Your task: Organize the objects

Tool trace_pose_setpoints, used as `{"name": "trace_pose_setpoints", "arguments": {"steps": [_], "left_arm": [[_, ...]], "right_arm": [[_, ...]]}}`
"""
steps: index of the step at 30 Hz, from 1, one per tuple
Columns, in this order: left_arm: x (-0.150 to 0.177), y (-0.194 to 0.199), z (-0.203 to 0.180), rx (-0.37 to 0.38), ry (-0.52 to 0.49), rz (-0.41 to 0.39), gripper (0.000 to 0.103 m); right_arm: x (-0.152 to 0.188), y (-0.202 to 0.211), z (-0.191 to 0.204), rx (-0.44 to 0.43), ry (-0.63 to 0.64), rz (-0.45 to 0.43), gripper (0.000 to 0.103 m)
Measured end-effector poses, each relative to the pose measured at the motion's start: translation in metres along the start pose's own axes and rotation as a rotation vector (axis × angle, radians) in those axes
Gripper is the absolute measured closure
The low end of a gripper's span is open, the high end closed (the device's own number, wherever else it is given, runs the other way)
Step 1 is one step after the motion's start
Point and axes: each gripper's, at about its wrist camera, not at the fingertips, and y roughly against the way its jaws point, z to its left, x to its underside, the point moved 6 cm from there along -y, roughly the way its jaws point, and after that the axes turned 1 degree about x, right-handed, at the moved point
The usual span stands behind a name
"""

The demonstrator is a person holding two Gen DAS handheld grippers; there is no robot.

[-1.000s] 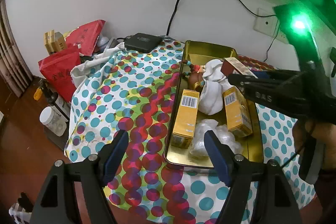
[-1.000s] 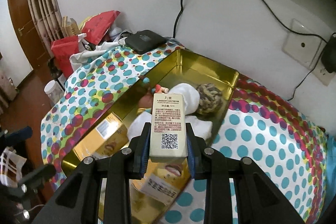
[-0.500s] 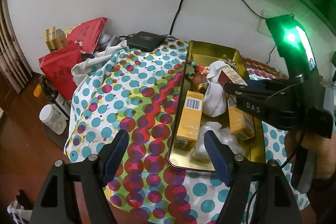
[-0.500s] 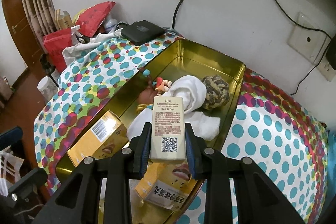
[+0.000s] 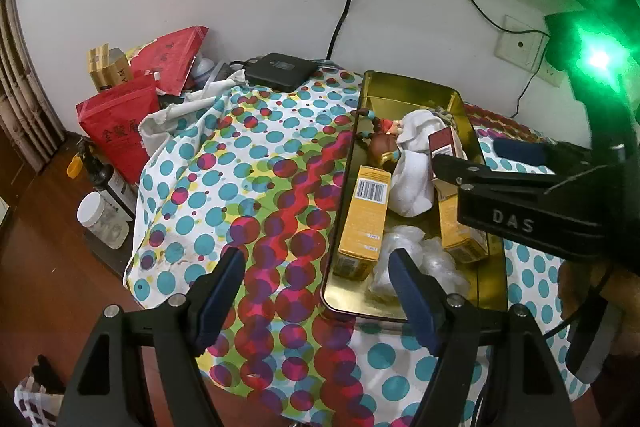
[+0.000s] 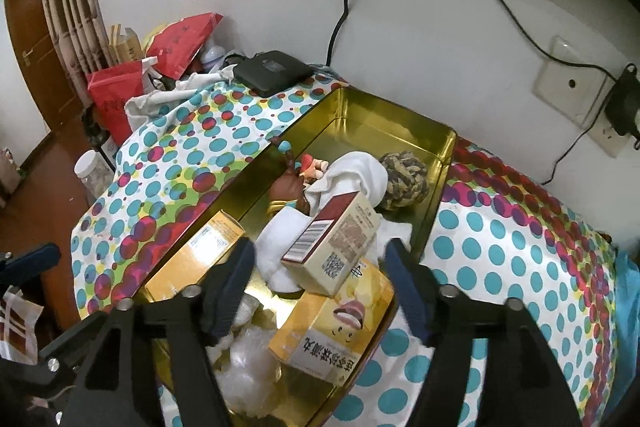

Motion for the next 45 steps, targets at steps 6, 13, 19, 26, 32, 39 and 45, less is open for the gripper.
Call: {"name": "trace_pose_setpoints", "arguments": {"steps": [6, 13, 19, 26, 32, 39, 45], "left_arm": [[0.001, 0.002, -0.001, -0.001, -0.002, 0.006, 0.027], [0.003, 0.007, -0.012, 0.007, -0.015, 0.006, 0.024], [0.002, 0.011, -0.017, -0.006, -0.011, 0.005, 0.024], [0.003, 0.019, -0.027, 0.008, -0.026, 0.007, 0.024], [-0.001, 0.026, -0.039, 0.004, -0.04, -0.002, 0.024], [-0.001, 0.034, -0.065, 0.038, -0.077, 0.0, 0.024], [0.001, 0.035, -0.084, 0.046, -0.109, 0.016, 0.023]], "right_arm": [[0.003, 0.023, -0.007, 0.061, -0.011, -0.028, 0.012], [0.014, 0.056, -0.022, 0.123, -0.03, -0.051, 0.005], [0.028, 0.088, -0.042, 0.163, -0.079, -0.065, 0.002], [0.059, 0.112, -0.044, 0.192, -0.068, -0.034, 0.001], [0.087, 0.124, -0.033, 0.13, -0.055, 0.013, 0.001], [0.109, 0.13, -0.017, 0.098, -0.032, 0.052, 0.001], [0.126, 0.128, -0.013, 0.074, -0.039, 0.086, 0.001]]}}
